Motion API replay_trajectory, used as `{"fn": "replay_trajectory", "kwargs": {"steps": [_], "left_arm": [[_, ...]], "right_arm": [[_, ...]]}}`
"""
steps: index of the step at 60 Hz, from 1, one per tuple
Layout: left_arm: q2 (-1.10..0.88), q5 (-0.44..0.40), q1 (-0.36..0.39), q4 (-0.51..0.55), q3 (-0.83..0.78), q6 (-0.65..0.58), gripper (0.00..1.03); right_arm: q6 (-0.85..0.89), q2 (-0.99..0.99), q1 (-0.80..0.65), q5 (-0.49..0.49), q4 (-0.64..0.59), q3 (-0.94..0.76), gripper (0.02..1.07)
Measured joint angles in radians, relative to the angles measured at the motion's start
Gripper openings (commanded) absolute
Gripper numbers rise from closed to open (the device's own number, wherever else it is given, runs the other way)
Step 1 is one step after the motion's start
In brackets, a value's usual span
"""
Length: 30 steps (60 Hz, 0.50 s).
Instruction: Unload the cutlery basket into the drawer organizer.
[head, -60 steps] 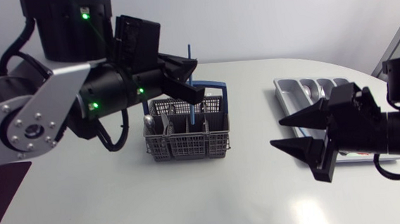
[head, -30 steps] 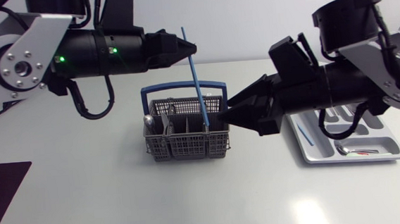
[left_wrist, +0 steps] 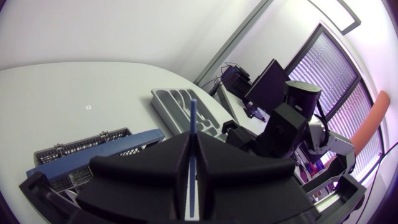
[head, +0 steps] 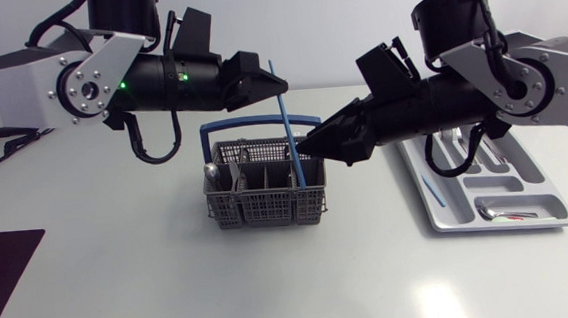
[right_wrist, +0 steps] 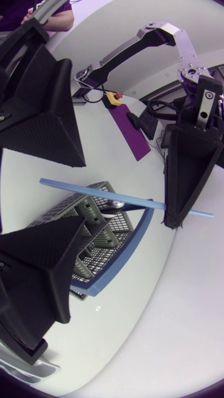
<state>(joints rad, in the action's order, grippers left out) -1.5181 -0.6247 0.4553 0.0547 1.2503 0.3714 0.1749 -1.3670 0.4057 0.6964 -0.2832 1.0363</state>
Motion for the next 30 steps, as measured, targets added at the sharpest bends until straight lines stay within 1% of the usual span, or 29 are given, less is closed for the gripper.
{"fn": "replay_trajectory", "kwargs": {"steps": [13,15,18,20,30], "left_arm": [[-0.005,-0.013,-0.001,0.000,0.002,0.018,0.03],[-0.006,-0.016,-0.001,0.000,0.002,0.021,0.03],[-0.007,-0.019,-0.001,0.000,0.002,0.022,0.03],[-0.008,-0.023,-0.001,0.000,0.002,0.022,0.03],[-0.009,-0.023,-0.004,0.000,0.002,0.022,0.03]], "right_arm": [[-0.015,-0.023,-0.002,0.000,0.003,0.003,0.55],[-0.015,-0.026,0.000,-0.001,0.004,0.004,0.51],[-0.016,-0.031,0.001,-0.002,0.005,0.007,0.50],[-0.016,-0.035,0.003,-0.002,0.011,0.009,0.47],[-0.016,-0.043,0.013,-0.004,0.022,0.019,0.45]]}}
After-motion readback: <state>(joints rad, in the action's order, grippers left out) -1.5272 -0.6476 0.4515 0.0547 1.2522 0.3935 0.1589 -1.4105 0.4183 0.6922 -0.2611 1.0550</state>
